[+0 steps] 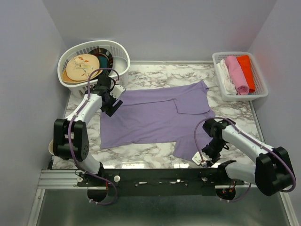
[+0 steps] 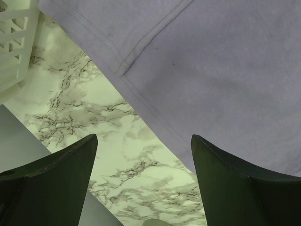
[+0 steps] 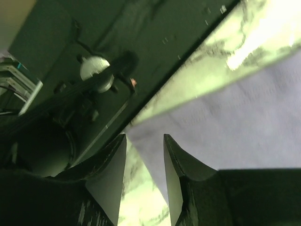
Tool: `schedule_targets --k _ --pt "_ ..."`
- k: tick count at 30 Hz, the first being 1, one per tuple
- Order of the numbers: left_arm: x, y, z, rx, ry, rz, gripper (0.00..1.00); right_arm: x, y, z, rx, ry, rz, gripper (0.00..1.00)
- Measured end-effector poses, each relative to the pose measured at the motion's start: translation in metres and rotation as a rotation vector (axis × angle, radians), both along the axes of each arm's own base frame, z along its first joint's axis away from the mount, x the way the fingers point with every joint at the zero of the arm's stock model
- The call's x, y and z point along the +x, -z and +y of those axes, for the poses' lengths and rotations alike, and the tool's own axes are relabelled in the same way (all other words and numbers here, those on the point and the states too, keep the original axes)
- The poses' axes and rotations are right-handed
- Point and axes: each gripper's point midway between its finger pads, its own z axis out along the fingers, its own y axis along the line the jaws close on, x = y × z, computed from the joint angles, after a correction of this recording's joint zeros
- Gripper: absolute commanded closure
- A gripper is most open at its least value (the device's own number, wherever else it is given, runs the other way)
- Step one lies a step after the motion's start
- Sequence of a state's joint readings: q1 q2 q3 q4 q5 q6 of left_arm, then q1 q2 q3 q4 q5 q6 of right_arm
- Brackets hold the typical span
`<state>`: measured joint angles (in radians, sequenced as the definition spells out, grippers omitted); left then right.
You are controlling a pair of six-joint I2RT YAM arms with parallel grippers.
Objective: Roll the t-shirts
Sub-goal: Fold the T-shirt at the center of the board.
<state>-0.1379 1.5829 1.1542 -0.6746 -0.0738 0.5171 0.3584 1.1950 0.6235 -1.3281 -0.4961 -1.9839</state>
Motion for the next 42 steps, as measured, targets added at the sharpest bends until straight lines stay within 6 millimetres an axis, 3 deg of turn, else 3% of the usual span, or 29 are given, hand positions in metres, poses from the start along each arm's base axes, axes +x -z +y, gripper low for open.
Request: schedule_targets --k 6,12,25,33,42 --pt "0.008 -0.008 0.005 -0.010 -0.026 -0.026 0.11 -0.024 0.007 0.000 0.000 -0.064 0.045 0.54" --pt "0.015 -0.014 0.016 -0.022 -0.066 -0.050 0.12 -0.026 0.011 -0.007 -0.052 -0.095 0.064 0.54" --pt "0.017 -0.014 0.013 -0.082 -0.100 -0.054 0.11 -0.018 0.011 -0.007 -0.040 -0.100 0.000 0.57" --pt "0.029 -0.029 0.005 -0.132 -0.096 -0.099 0.12 -0.006 0.022 -0.009 -0.077 -0.114 -0.013 0.58" --pt "0.030 -0.030 0.008 -0.147 -0.108 -0.103 0.12 -0.003 0.027 -0.010 -0.081 -0.130 -0.053 0.66"
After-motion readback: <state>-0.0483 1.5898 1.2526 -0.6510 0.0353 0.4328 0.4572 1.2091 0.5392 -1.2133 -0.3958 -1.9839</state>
